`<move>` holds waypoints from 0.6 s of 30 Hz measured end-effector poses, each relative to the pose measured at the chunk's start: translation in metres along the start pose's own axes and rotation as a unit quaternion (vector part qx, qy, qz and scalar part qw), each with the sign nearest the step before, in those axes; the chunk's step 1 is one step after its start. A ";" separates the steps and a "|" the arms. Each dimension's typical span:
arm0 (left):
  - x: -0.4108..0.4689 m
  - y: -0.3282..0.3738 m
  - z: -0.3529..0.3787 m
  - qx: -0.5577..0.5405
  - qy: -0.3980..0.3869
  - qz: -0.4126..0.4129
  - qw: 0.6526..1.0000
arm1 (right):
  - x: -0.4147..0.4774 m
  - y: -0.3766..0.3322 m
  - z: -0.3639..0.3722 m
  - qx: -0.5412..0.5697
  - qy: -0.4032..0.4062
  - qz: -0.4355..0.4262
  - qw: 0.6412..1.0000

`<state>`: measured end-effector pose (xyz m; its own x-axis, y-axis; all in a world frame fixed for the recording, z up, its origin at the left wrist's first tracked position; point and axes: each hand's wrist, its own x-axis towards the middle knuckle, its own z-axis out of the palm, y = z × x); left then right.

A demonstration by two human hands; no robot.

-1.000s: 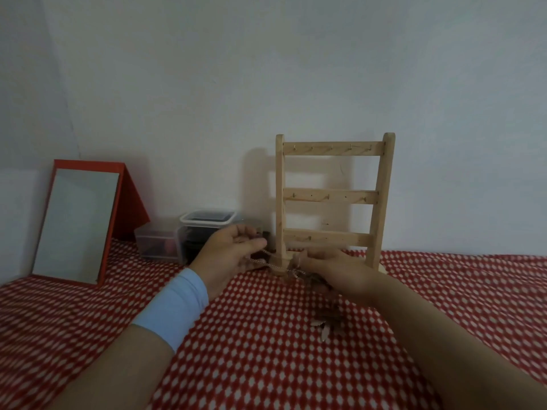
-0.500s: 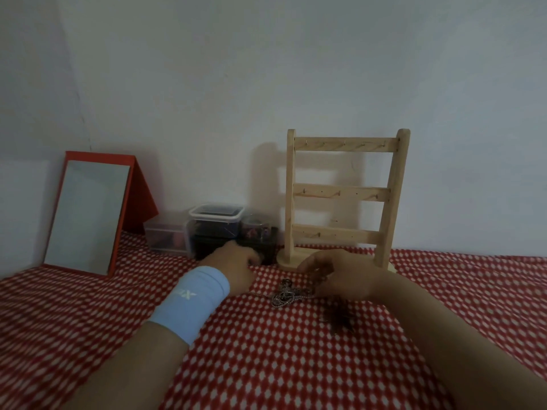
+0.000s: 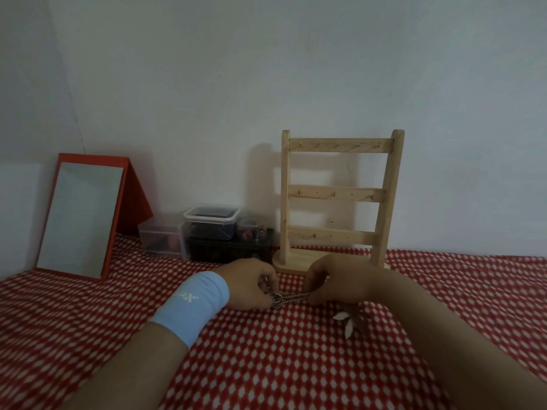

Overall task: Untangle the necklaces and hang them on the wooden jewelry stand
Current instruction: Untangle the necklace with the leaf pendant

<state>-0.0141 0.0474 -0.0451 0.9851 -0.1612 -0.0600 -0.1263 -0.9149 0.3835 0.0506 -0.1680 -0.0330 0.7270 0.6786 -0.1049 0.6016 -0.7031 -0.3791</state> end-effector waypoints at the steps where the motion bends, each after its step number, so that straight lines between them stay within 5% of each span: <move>1: 0.001 0.000 0.000 0.007 0.001 -0.005 1.000 | 0.000 0.000 -0.001 0.004 -0.007 0.001 1.000; 11: 0.001 0.006 0.004 -0.124 0.029 -0.006 0.992 | -0.010 0.001 -0.015 -0.005 -0.073 0.049 0.996; 18: 0.008 0.016 0.008 -0.085 0.014 0.020 0.996 | -0.007 -0.002 -0.010 -0.094 -0.091 0.084 0.988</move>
<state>-0.0093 0.0287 -0.0472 0.9829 -0.1832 -0.0165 -0.1459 -0.8314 0.5361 0.0479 -0.1733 -0.0220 0.7599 0.5646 -0.3220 0.5413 -0.8240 -0.1673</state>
